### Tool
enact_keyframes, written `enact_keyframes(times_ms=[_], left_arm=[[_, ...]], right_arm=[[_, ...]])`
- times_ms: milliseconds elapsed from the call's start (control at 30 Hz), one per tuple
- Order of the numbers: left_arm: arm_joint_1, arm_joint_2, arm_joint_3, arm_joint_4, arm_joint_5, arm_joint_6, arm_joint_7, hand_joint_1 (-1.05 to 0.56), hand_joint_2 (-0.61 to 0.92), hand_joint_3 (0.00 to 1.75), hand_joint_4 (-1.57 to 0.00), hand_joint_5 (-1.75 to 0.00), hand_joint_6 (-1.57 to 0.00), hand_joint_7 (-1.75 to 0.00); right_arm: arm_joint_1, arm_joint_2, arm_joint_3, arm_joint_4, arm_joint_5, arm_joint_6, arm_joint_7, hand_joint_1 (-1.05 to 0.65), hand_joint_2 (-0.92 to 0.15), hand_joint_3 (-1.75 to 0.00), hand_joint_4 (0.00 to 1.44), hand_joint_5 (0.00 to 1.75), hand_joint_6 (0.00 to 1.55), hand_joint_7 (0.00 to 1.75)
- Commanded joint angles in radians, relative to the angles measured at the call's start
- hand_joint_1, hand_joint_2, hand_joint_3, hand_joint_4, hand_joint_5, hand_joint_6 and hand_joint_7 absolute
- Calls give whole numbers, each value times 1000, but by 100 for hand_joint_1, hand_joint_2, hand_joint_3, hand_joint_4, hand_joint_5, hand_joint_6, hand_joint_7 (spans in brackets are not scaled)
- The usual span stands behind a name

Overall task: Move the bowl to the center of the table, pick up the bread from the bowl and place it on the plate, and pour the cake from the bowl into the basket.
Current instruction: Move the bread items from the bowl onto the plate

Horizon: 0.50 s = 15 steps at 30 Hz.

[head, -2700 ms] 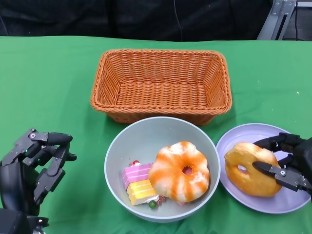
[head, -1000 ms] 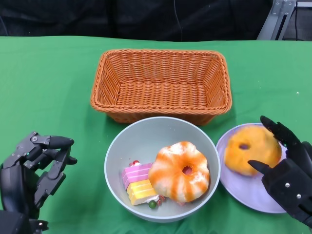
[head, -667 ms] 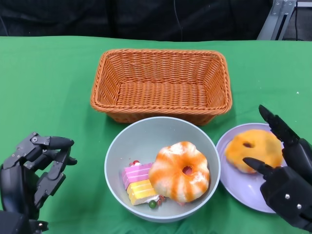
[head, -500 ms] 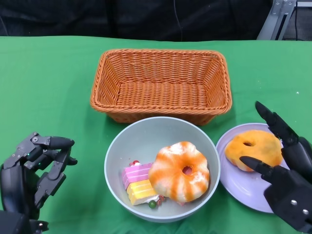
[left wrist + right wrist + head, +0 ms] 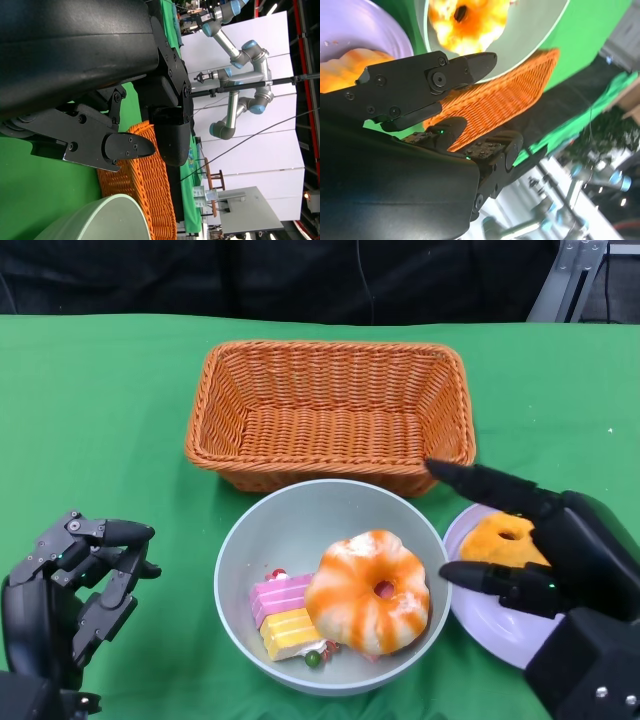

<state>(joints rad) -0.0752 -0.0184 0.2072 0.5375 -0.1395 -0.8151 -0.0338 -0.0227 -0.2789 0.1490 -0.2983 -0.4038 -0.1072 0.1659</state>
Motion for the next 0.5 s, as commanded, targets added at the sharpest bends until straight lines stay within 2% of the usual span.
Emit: enact_keyframes(times_ms=[33,267,500], left_arm=[[-12,3,3,3,-16,2,-9,-9,92,30,-77,-140,-87,-93],[-22,1,-3,12,-28,-6,-27,-8,92,31,-78,-140,-89,-93],[-20,-17,-10,-11,7,6,3,-9,92,30,-81,-139,-91,-94]], right_arm=[[-29,-31,24,-44,-16,33,61,-55,-90,0,59,14,52,3],[-87,-77,112,-53,-98,54,173,-58,-89,0,61,12,52,1],[-136,-74,188,15,-172,39,195,-60,-89,0,62,8,53,1]])
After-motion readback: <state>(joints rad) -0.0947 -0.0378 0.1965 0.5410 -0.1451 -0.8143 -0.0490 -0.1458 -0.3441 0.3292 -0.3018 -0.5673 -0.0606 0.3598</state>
